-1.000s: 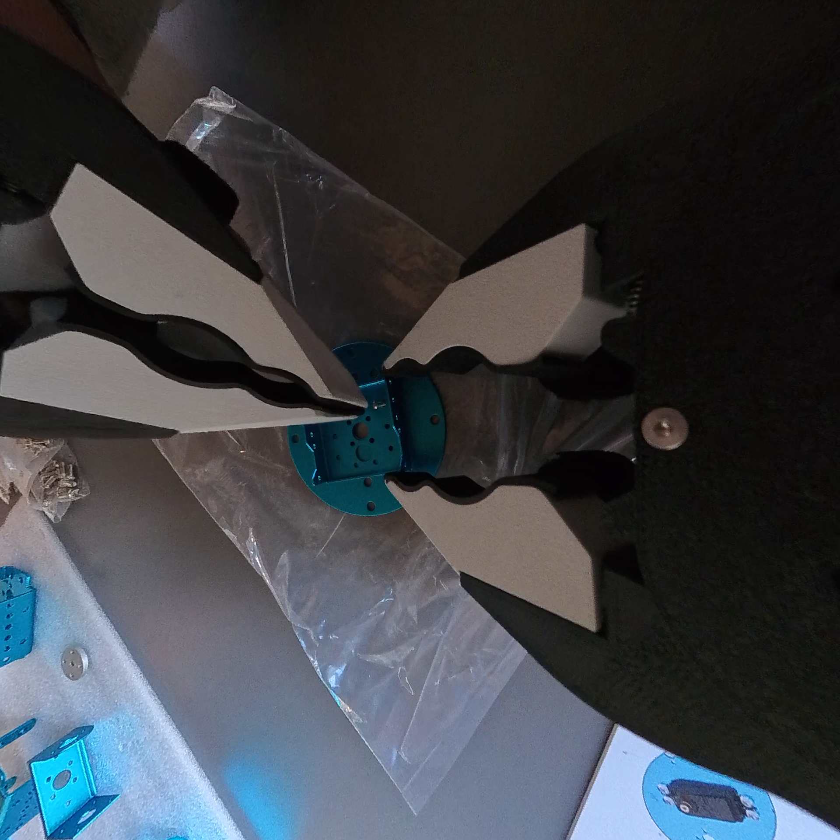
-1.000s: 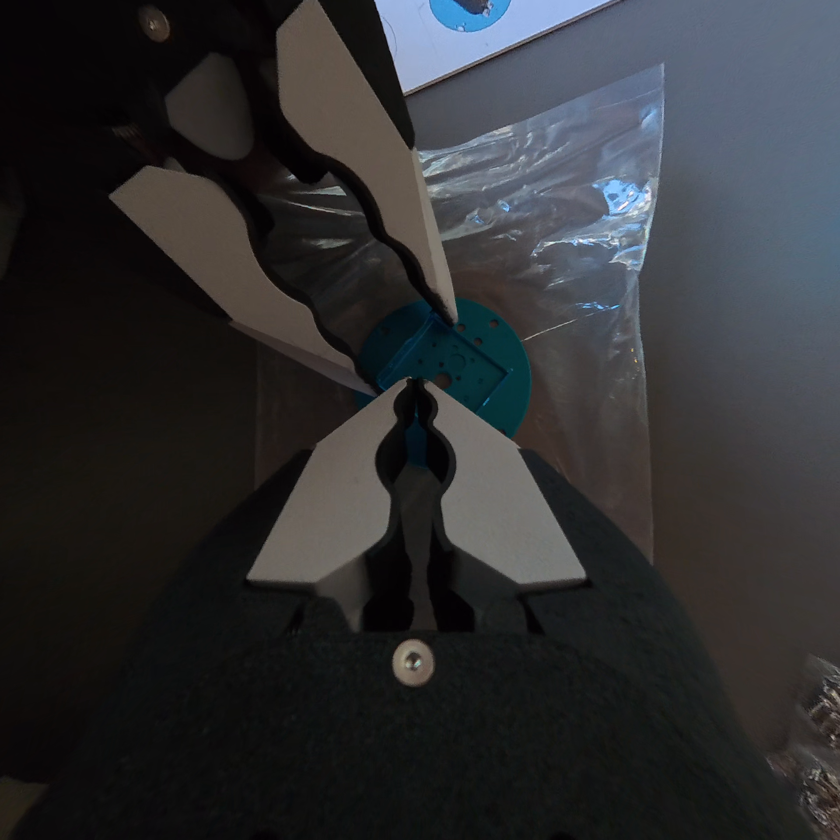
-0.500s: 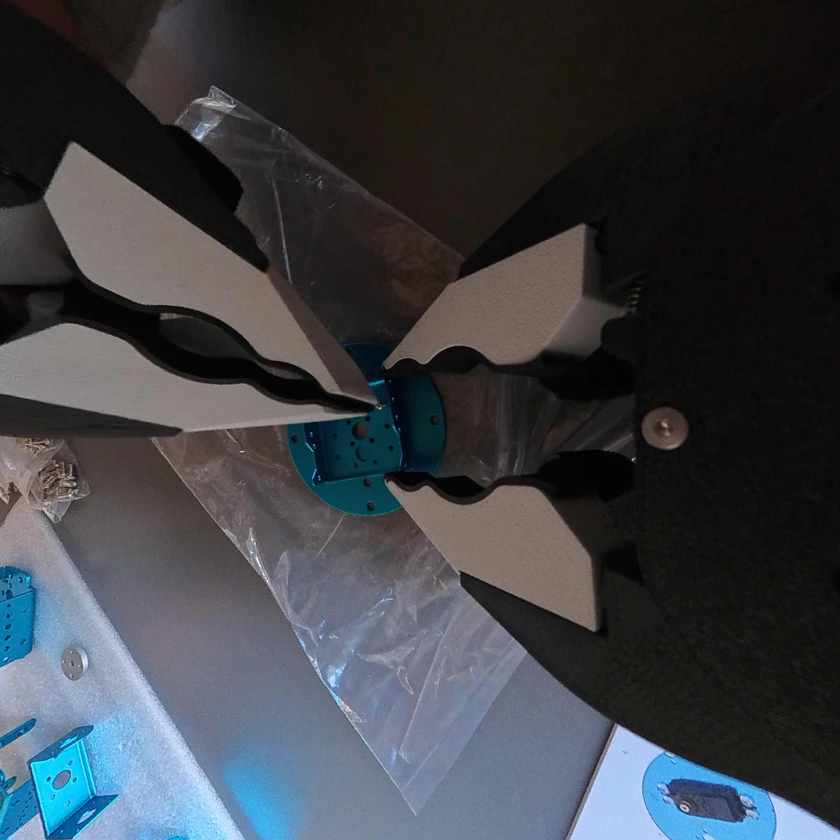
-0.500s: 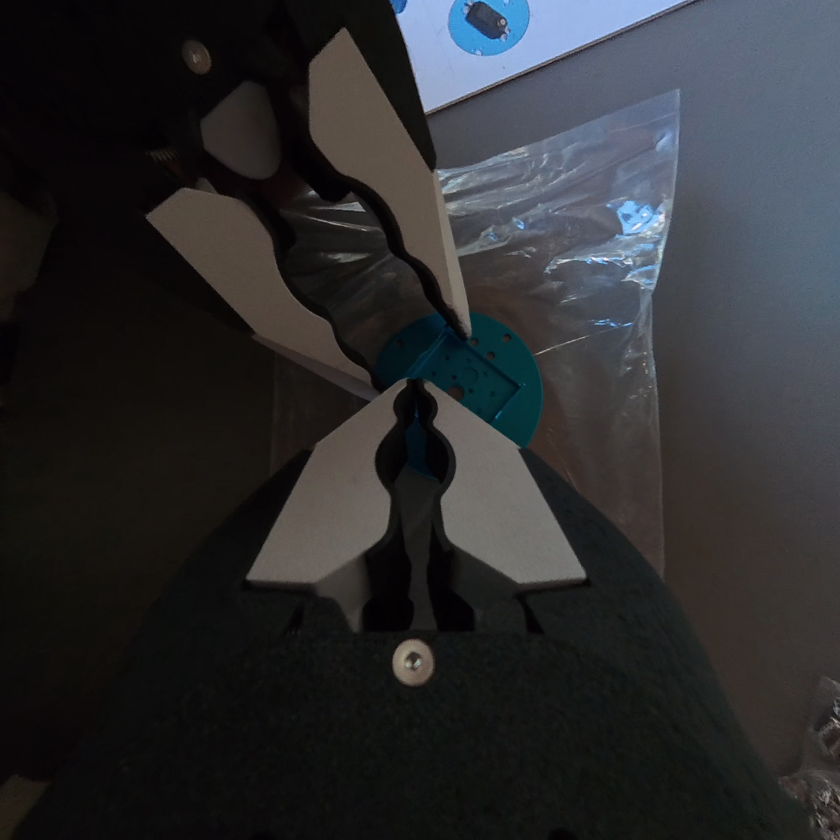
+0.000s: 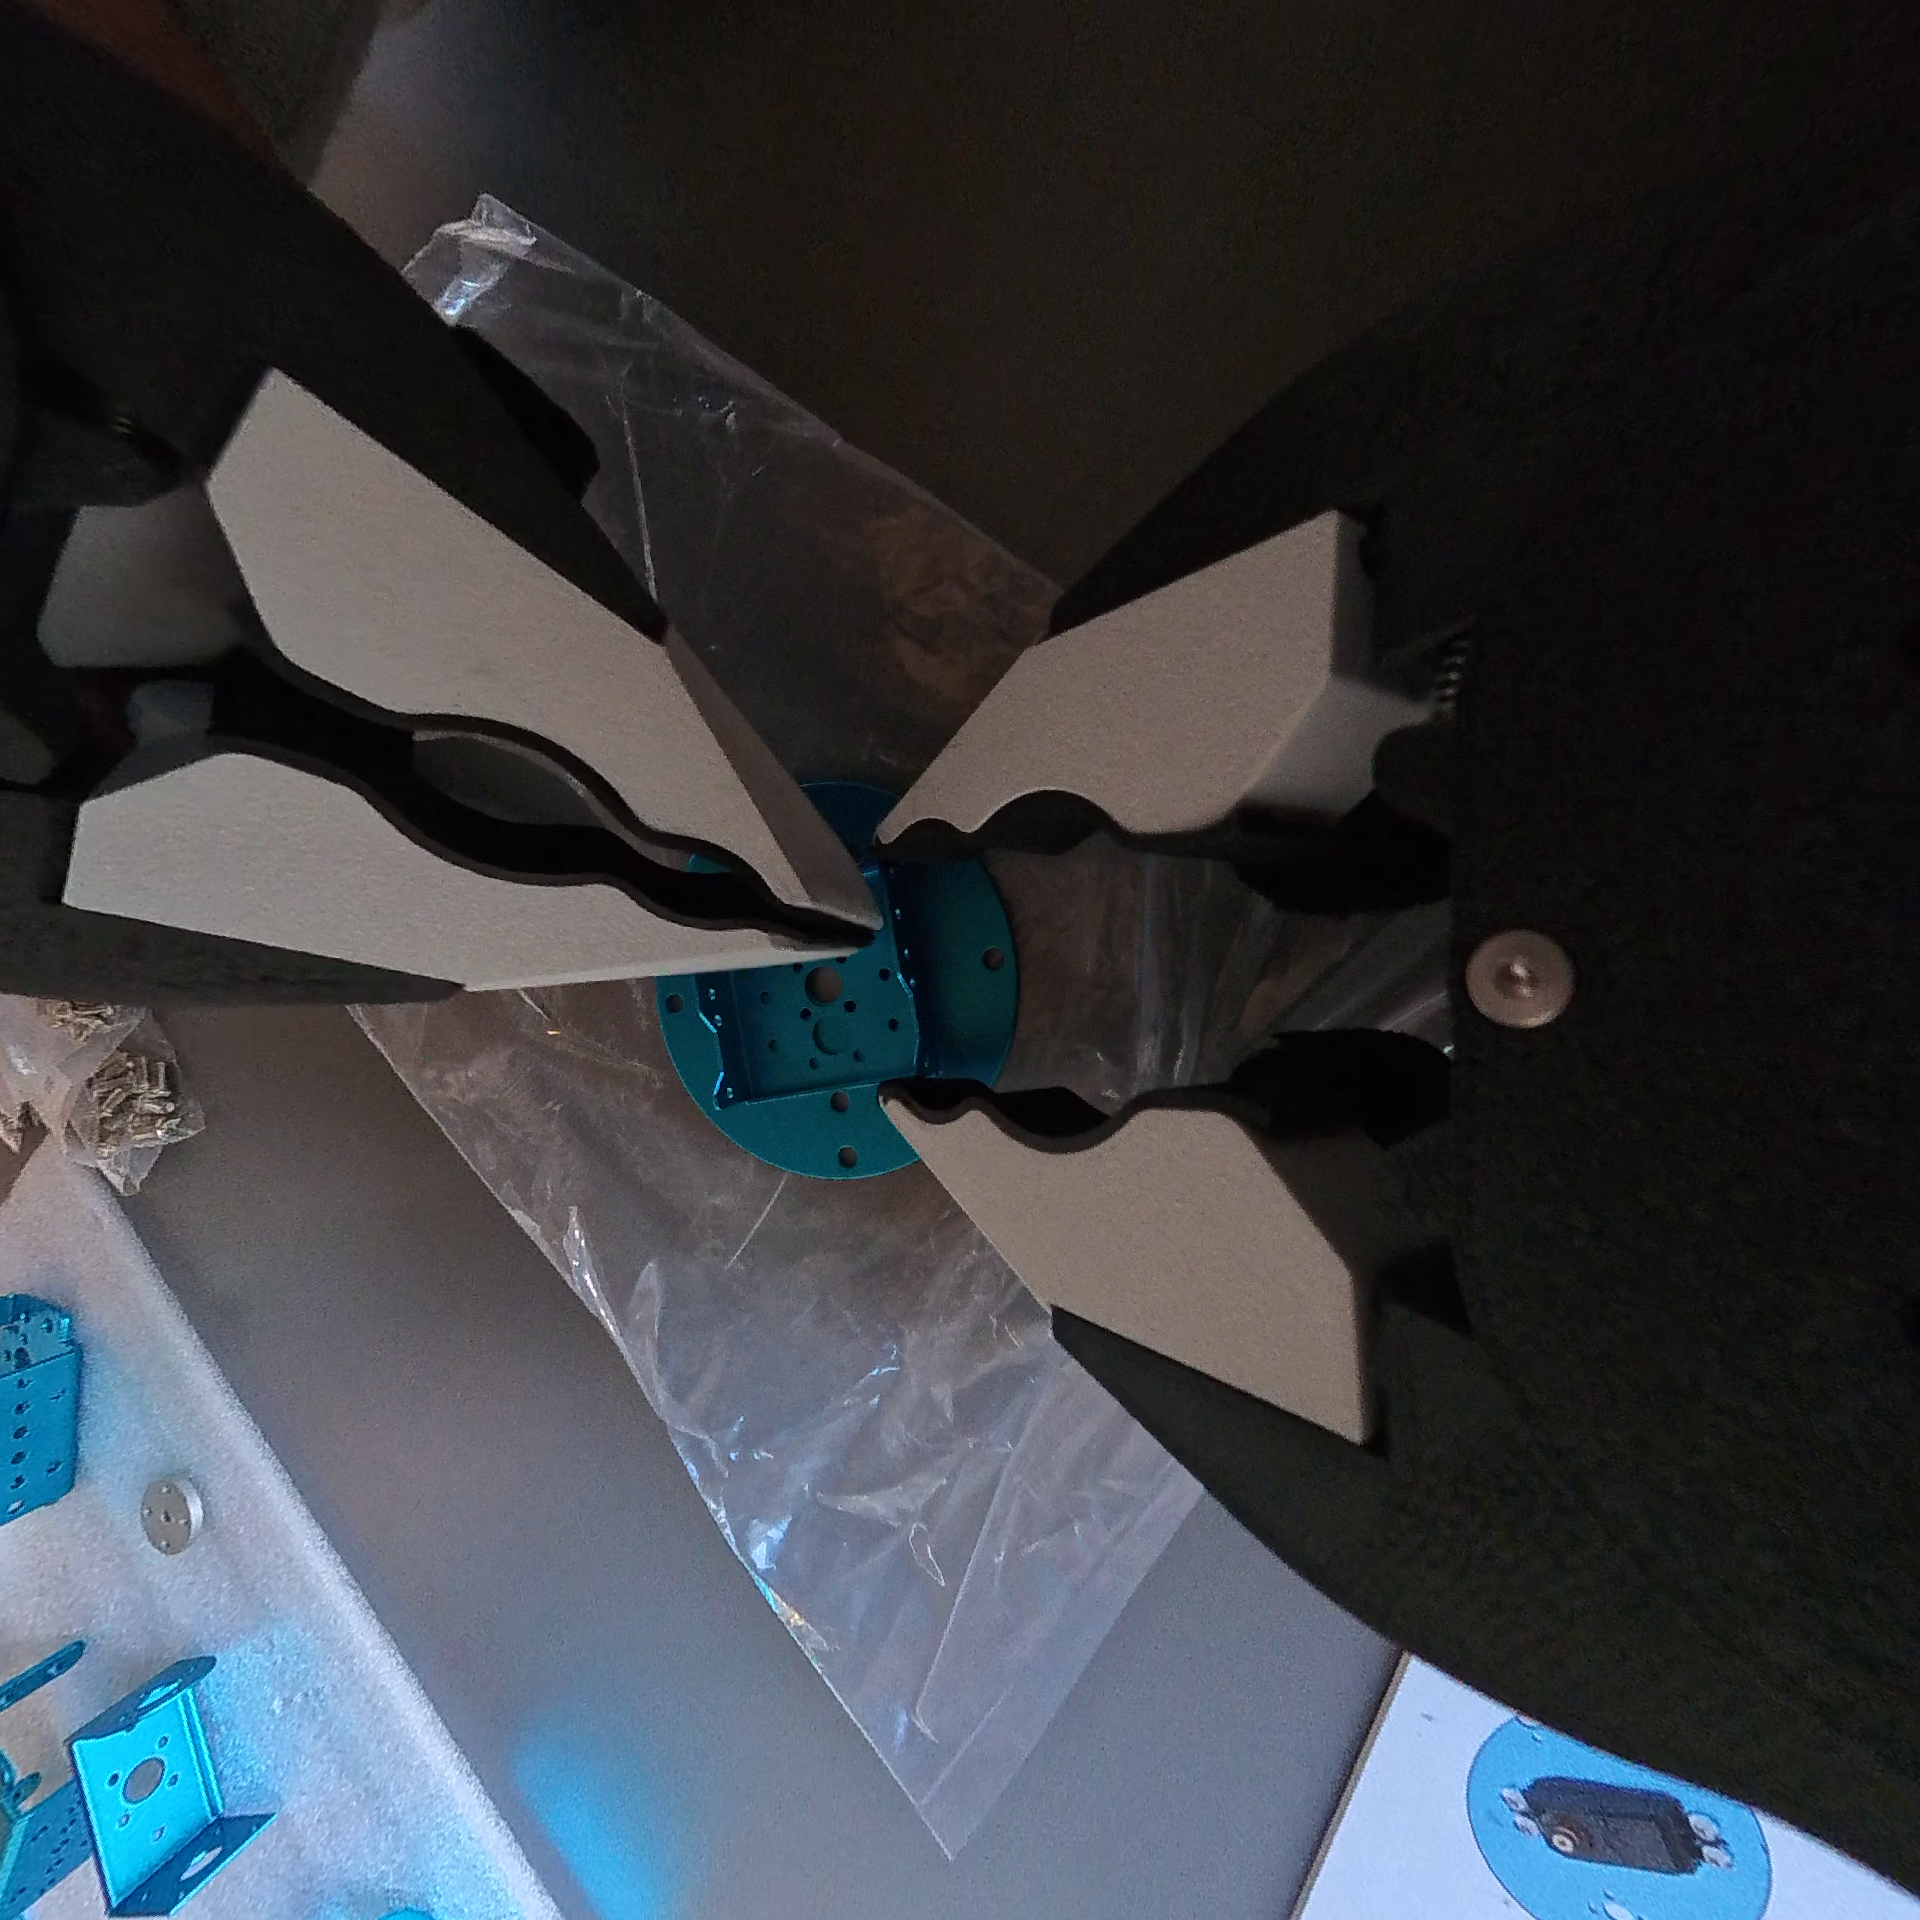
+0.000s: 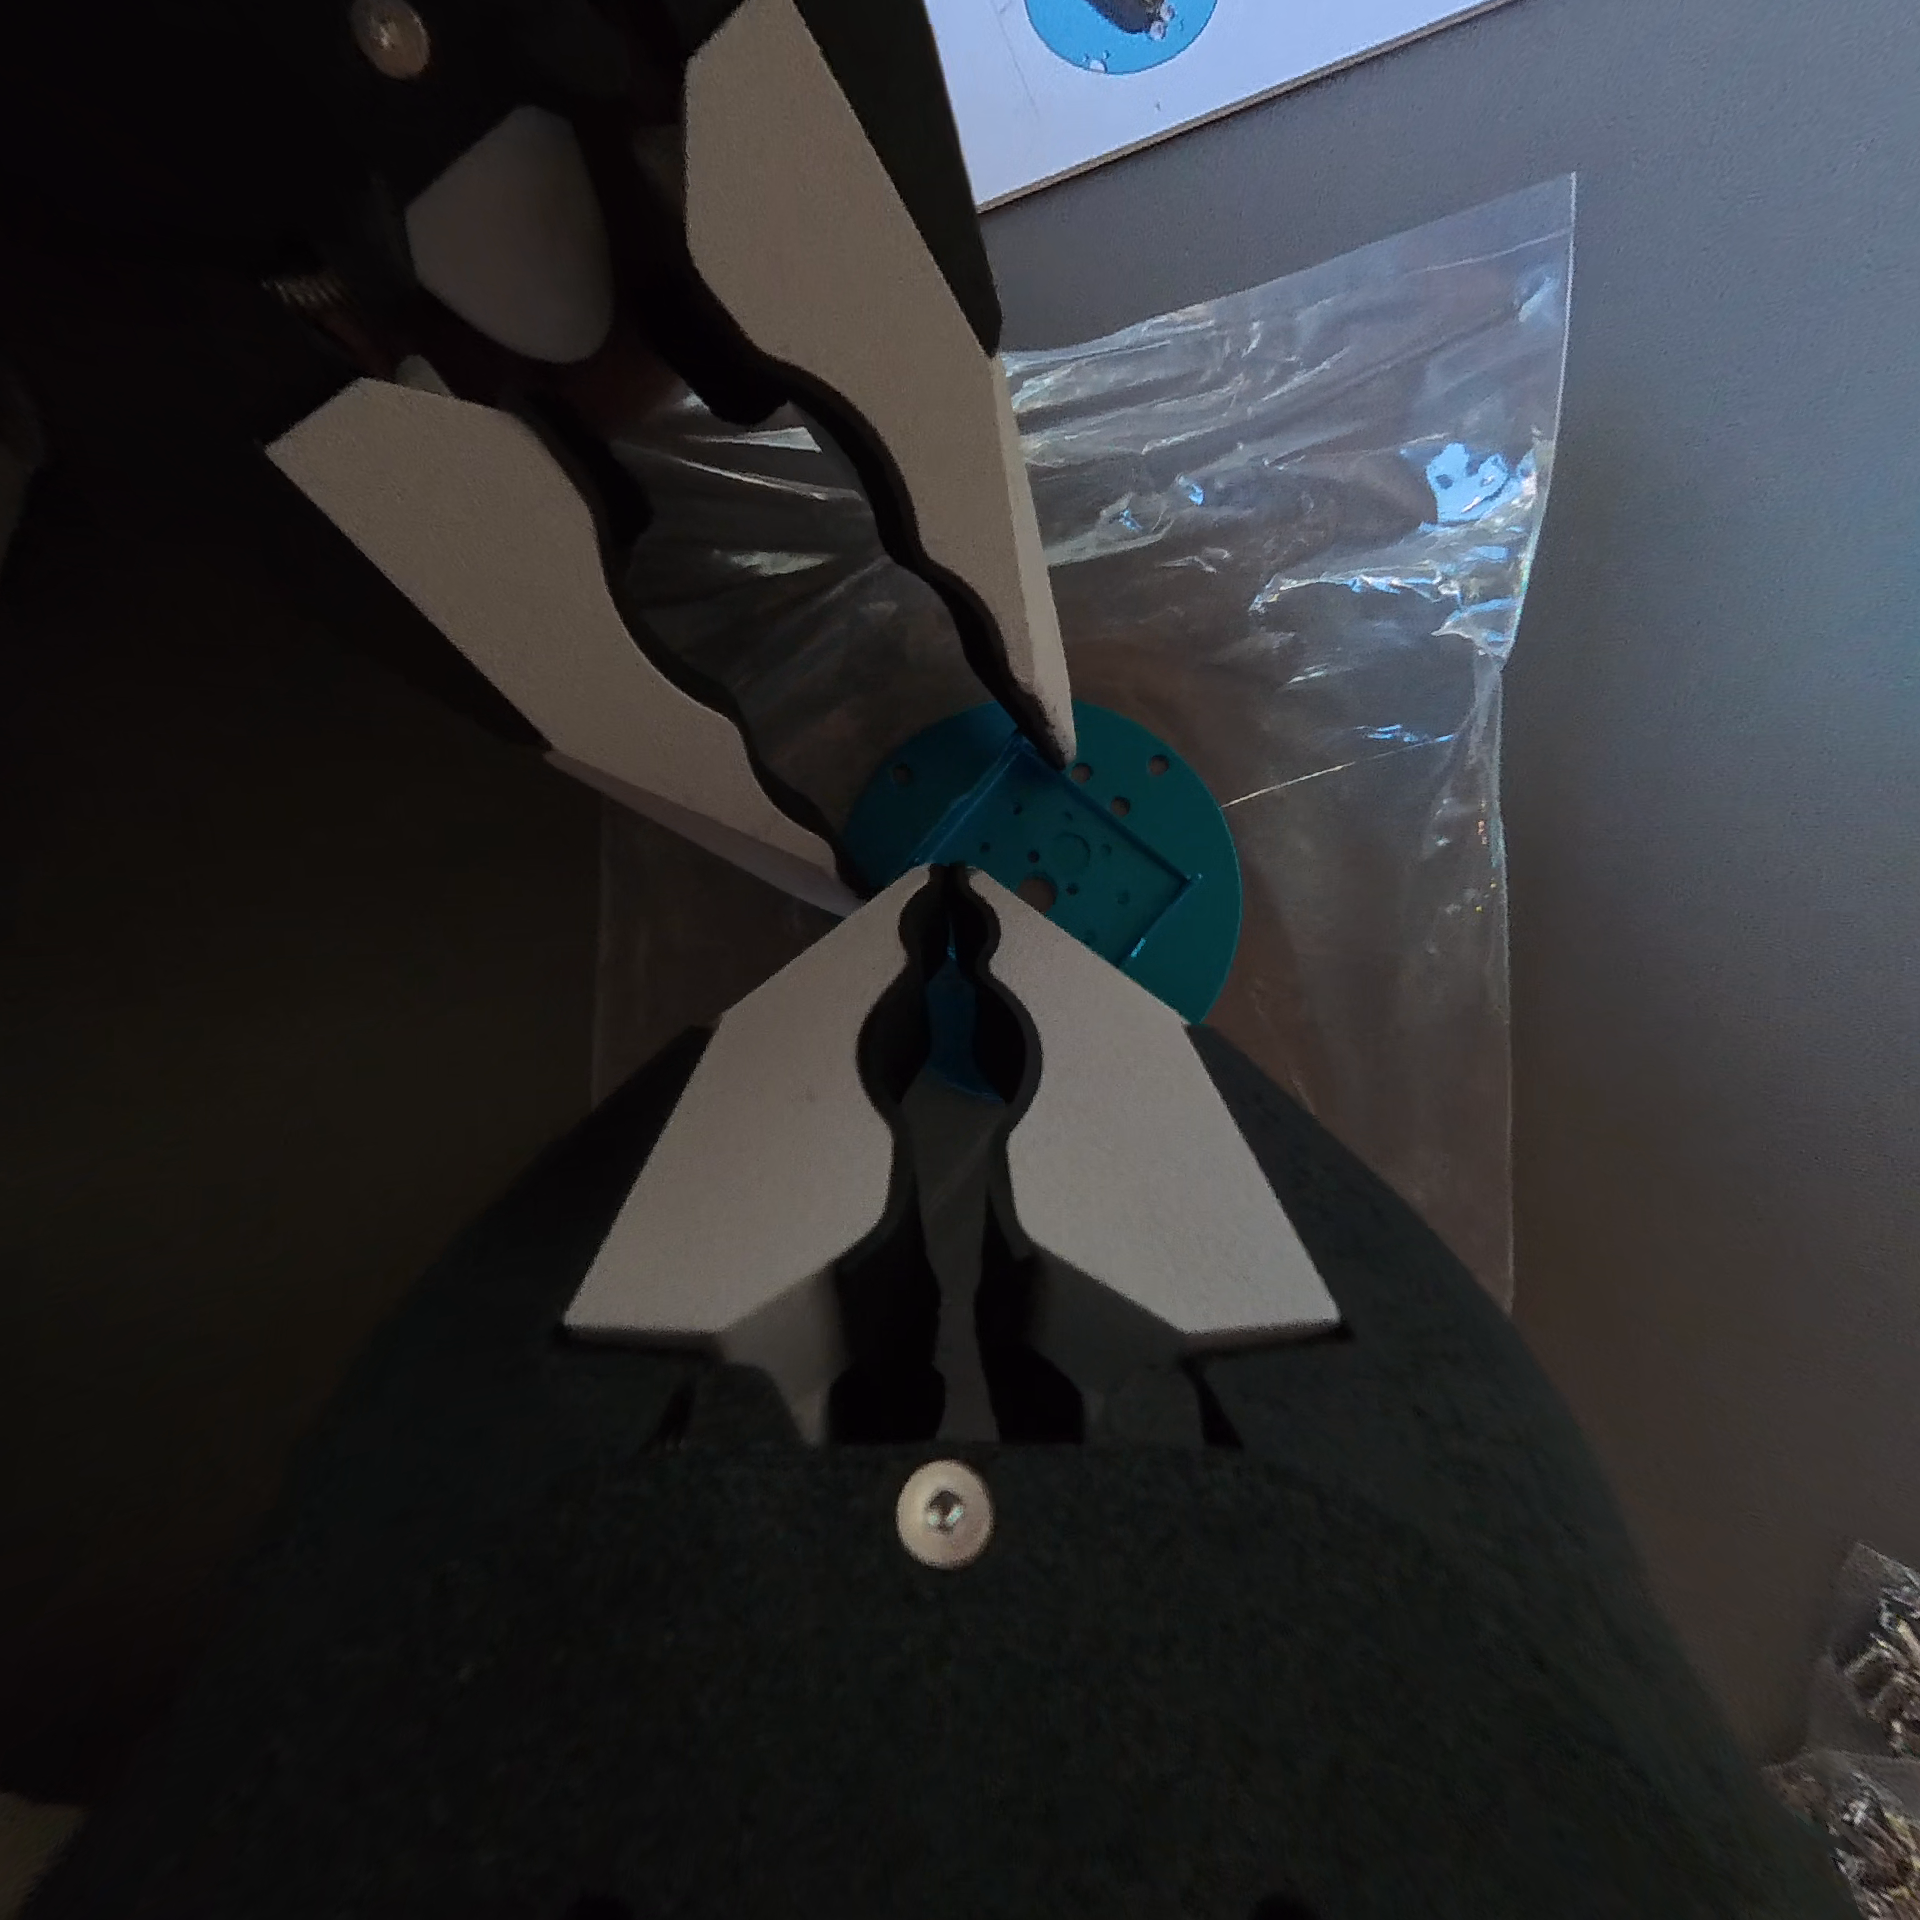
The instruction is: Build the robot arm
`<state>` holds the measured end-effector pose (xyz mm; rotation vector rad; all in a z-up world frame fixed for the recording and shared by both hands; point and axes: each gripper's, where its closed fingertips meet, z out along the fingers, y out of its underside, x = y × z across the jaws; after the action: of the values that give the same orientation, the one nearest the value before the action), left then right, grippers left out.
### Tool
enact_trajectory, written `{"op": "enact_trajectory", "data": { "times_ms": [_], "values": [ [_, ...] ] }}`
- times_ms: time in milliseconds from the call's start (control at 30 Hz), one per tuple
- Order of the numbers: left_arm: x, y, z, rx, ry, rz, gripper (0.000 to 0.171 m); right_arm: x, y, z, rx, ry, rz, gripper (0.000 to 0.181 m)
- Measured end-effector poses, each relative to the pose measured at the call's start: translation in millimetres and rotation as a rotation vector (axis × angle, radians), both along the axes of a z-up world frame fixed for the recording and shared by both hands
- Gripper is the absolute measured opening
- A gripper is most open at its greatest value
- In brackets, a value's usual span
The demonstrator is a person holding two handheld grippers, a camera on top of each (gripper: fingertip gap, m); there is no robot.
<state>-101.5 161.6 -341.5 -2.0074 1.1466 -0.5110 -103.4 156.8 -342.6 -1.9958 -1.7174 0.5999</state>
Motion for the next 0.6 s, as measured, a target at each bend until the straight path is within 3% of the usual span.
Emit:
{"op": "enact_trajectory", "data": {
  "times_ms": [400, 600],
  "values": [
    [0, 0, 0, -0.001, 0.001, -0.001, 0.041, -2, -2, 0, -0.017, 0.016, -0.009, 0.000],
    [0, 0, 0, 0.000, 0.001, -0.001, 0.041, 6, 6, 15, 0.003, 0.066, -0.049, 0.007]
  ]
}}
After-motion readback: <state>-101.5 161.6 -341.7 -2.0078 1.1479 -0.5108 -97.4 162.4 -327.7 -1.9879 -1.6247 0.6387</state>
